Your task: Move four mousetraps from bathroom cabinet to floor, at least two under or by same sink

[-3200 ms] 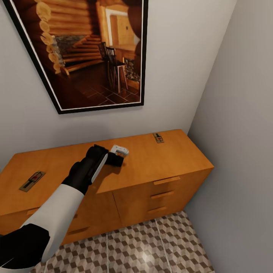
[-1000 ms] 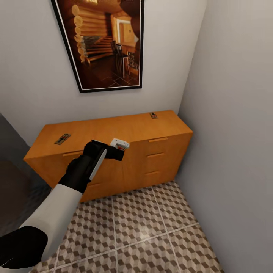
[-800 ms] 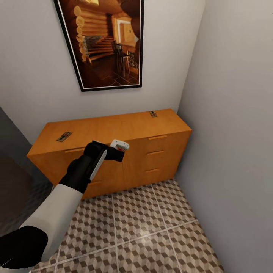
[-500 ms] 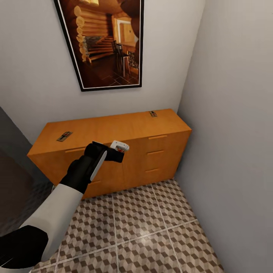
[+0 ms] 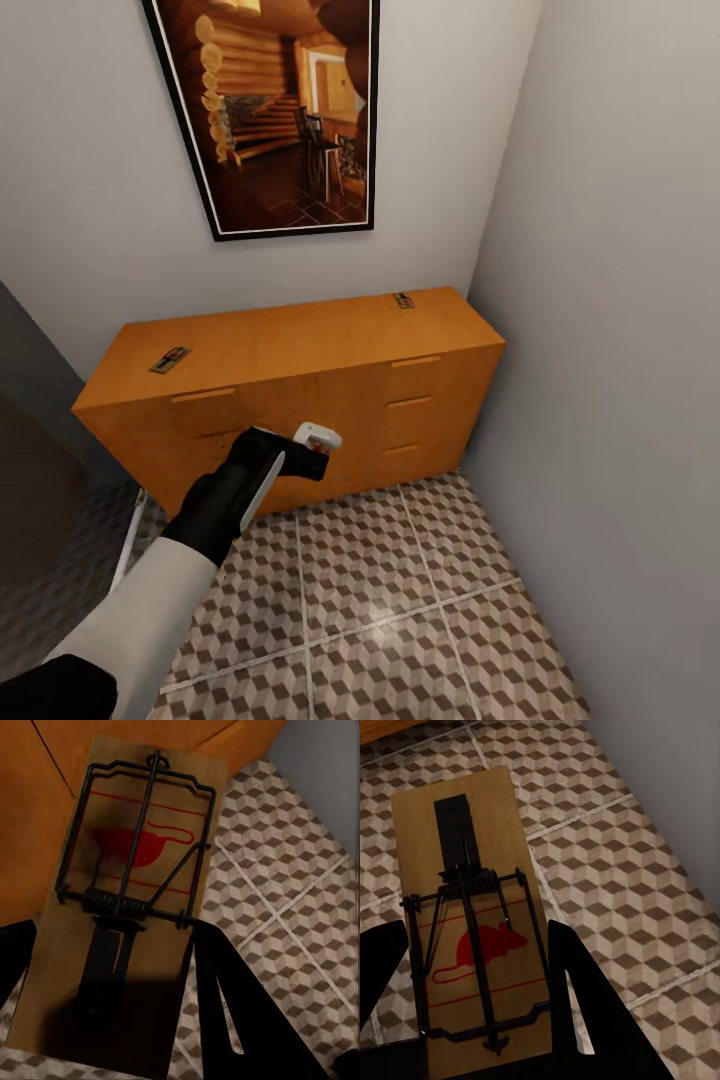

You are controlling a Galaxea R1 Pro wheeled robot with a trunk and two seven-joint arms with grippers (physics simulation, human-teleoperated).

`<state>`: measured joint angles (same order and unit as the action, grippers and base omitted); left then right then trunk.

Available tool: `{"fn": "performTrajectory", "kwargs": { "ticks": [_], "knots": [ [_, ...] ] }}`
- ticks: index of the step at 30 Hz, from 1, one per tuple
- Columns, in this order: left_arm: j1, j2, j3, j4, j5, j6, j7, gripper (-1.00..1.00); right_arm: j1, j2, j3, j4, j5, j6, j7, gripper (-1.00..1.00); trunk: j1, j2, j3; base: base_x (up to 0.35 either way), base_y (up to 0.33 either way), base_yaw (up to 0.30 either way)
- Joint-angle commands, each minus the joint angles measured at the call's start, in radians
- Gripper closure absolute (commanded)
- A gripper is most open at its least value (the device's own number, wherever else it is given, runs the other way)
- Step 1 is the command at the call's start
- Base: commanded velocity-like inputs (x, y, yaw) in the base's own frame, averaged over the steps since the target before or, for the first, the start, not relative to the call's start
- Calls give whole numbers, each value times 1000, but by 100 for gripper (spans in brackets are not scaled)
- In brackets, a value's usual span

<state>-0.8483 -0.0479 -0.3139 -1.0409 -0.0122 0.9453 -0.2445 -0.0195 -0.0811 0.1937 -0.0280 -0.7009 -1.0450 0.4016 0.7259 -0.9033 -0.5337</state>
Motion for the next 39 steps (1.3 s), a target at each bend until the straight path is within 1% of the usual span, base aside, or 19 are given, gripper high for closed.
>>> {"fn": "performTrajectory", "kwargs": {
  "ticks": [1, 4, 6, 7, 9, 10, 11, 12, 14, 15, 16, 18, 20, 23, 28, 31, 32, 35, 39],
  "knots": [
    [34, 0, 0, 2, -6, -35, -4, 100, 0, 0, 7, 0, -11, -2, 5, 100, 0, -1, -1, 0, 0, 0],
    [132, 6, -1, 20, -6, -154, -4, 100, 0, 0, 6, 0, -12, -2, 5, 100, 0, -1, -1, 0, 0, 0],
    [198, 21, -1, 41, -6, -229, -4, 100, 0, 0, 6, 0, -12, -2, 4, 100, 0, -1, -1, 0, 0, 0],
    [215, 26, -1, 48, -5, -251, -4, 100, 0, -1, 6, 0, -12, -2, 4, 100, 0, -1, -1, 0, 0, 0],
    [279, 48, 0, 94, -4, -366, -4, 100, 0, -1, 6, 0, -12, -2, 4, 100, 0, -1, -1, 0, 0, 0],
    [294, 54, 0, 110, -3, -402, -4, 100, 0, -1, 6, 0, -11, -2, 4, 100, 0, -1, -1, 0, 0, 0],
    [321, 65, 1, 150, -1, -481, -5, 100, 0, -2, 7, 0, -11, -2, 5, 100, 0, -1, -1, 0, 0, 0],
    [333, 71, 1, 173, 1, -523, -5, 100, 0, -2, 8, 0, -10, -2, 5, 100, 0, -1, -1, 0, 0, 0],
    [375, 91, 2, 287, 9, -692, -6, 100, 0, -3, 8, -1, -10, -2, 6, 100, 0, -1, -1, 0, 0, 0],
    [383, 95, 2, 316, 12, -729, -6, 100, 0, -3, 8, -1, -11, -2, 6, 100, 0, -1, -1, 0, 0, 0],
    [397, 103, 2, 372, 20, -785, -6, 100, 0, -5, 8, -3, -11, -2, 6, 100, 0, -1, -1, 0, 0, 0],
    [421, 122, 2, 472, 45, -848, -8, 100, 0, -7, 7, -10, -12, -2, 6, 100, 0, -1, -1, 0, 0, 0],
    [436, 137, 2, 540, 74, -872, -8, 100, 0, -9, 7, -23, -11, -2, 6, 100, 0, -1, -1, 0, 0, 0],
    [450, 170, 2, 658, 137, -909, -9, 100, 0, -10, 7, -75, -10, -2, 5, 100, 0, -1, -1, 0, 0, 0],
    [471, 212, 2, 785, 212, -961, -10, 100, -2, -19, 7, -144, -8, -2, 2, 100, 0, -1, -1, 0, 0, 0],
    [497, 221, 3, 817, 230, -976, -6, 100, -4, -30, 7, -171, -8, -2, 2, 100, 0, -1, -1, 0, 0, 0],
    [503, 225, 4, 830, 233, -979, 1, 100, -4, -37, 7, -187, -8, 16, 2, 100, 0, -1, -1, 0, 0, 0],
    [510, 240, 14, 852, 237, -979, 28, 100, -5, -54, 7, -222, -8, 40, 2, 100, 0, -1, -1, 0, 0, 0],
    [513, 246, 19, 880, 238, -963, 50, 100, -5, -66, 7, -236, -8, 49, 2, 100, 0, -1, -1, 0, 0, 0]
  ]
}}
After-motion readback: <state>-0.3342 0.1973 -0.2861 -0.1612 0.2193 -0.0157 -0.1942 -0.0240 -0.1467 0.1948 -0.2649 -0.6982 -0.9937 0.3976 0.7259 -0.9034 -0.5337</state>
